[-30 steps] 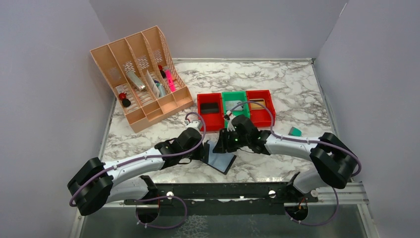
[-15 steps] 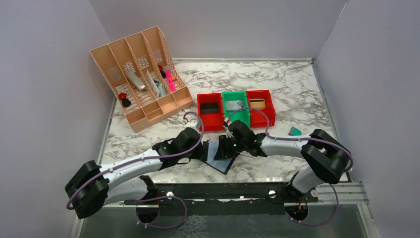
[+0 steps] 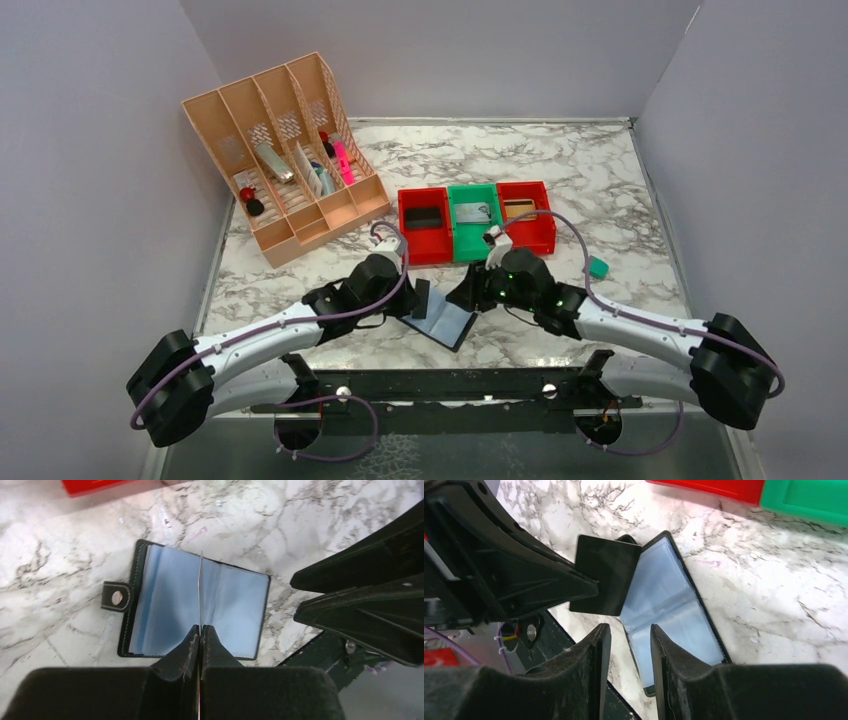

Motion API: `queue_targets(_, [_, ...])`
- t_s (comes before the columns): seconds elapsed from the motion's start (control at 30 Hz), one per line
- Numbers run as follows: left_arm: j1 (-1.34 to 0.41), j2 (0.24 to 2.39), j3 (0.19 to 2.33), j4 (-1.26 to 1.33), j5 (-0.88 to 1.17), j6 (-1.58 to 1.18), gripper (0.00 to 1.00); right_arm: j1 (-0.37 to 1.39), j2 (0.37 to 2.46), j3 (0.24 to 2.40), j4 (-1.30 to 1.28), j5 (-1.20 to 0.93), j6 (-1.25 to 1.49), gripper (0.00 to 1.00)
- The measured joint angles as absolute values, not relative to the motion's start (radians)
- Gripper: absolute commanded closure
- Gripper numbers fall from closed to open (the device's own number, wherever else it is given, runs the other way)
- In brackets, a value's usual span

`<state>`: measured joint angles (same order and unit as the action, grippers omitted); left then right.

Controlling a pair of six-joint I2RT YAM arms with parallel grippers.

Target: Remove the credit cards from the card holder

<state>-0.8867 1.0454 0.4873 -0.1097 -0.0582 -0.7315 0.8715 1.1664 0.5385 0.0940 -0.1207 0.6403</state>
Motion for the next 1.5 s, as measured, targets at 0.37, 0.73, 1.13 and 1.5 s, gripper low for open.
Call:
queue_targets(0.37, [-0.678,0.955,0.398,0.136,0.241,-0.736,1.0,0.842,0.948,0.361,0.194,-0.036,0.718,0.44])
queue_targets(0.73, [-0.624,0.942,0.326,0.279,0.451,-0.796,1.0,0.687,1.04,0.223,0.54,-0.369,0.873,0.44])
queue_targets(1.13, [-0.624,0.938,0.303,0.367,0.533,-0.822,1.0,0.687,1.25,0.247,0.826,-0.576,0.948,0.49])
queue_targets(1.5, [-0.624,0.938,0.302,0.426,0.584,-0.85,1.0,0.687,1.45,0.293,1.06,-0.701,1.033,0.67])
